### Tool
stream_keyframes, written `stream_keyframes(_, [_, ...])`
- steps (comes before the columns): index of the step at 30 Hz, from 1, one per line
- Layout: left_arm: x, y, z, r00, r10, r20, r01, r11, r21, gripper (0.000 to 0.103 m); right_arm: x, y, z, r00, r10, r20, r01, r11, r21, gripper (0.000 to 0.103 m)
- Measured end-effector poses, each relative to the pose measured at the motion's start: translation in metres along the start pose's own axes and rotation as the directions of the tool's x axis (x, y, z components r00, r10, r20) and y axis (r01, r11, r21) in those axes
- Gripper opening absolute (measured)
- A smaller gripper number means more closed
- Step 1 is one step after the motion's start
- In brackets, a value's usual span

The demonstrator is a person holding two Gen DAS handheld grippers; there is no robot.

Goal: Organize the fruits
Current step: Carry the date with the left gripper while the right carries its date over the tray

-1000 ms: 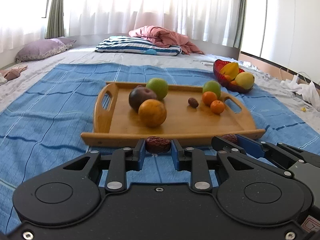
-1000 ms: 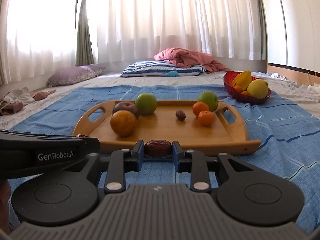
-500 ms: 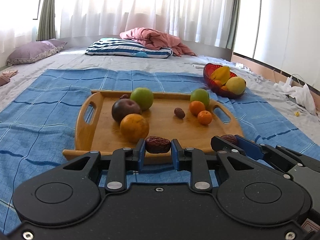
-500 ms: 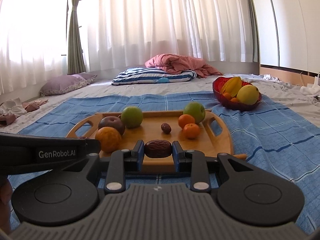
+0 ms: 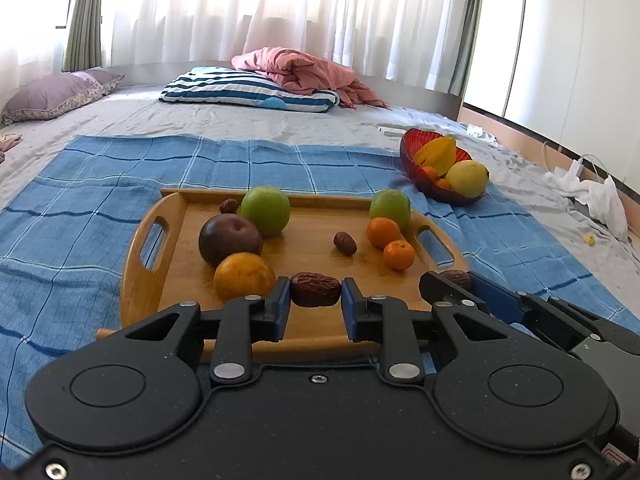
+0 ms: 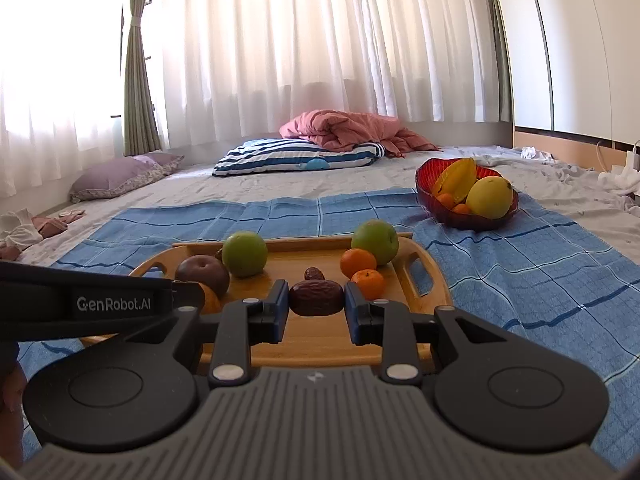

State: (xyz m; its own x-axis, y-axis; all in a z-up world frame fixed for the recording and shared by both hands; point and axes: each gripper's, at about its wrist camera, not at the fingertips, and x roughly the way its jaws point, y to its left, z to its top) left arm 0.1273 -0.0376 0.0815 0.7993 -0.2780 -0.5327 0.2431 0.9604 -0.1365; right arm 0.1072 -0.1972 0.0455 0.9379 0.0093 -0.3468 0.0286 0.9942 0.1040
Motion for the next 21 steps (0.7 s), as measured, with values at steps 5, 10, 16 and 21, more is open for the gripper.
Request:
stream_keyframes(5, [0.013,0.000,0.010,1.000,-0.009,-0.021,0.009,1.000,-0.021,0.025,0.010,-0.005,0.006,1.000,-0.003,-0.011,0.003,1.000,0.013,0.035])
stream_keyframes(10, [0.025,-0.002,0.015,0.999,-0.001,-0.032,0.000,1.000,-0.020,0.025,0.018,-0.008,0.009,1.000,-0.006,-0.027,0.006,1.000,0.019,0.035])
stream_keyframes(16, [0.043,-0.002,0.018,0.998,0.003,-0.064,-0.006,0.999,-0.037,0.025,0.034,-0.013,0.010,0.998,-0.008,-0.065,0.011,0.999,0.047,0.035])
stream_keyframes(21, [0.058,0.000,0.020,0.996,0.011,-0.085,-0.016,0.998,-0.057,0.025,0.049,-0.017,0.011,0.995,-0.005,-0.097,0.011,0.998,0.060,0.035])
